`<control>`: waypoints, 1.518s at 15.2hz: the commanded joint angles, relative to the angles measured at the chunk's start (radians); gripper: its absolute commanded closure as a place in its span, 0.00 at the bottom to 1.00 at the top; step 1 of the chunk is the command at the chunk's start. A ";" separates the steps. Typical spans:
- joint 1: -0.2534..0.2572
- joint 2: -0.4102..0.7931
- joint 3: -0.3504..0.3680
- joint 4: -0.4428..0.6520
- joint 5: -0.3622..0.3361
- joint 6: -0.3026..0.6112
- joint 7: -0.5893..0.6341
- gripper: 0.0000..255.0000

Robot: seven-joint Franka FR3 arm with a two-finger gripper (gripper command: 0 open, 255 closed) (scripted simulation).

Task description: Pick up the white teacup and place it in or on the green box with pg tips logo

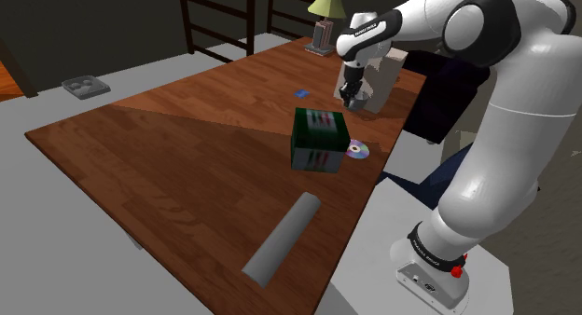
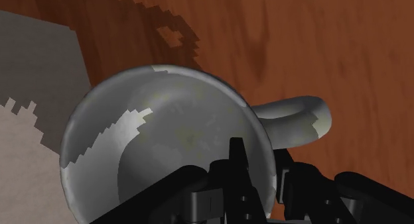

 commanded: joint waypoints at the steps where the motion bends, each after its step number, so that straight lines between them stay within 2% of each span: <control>1: 0.001 -0.013 -0.001 0.012 -0.003 -0.024 0.000 1.00; 23: 0.007 -0.094 -0.007 0.204 -0.019 -0.295 -0.010 1.00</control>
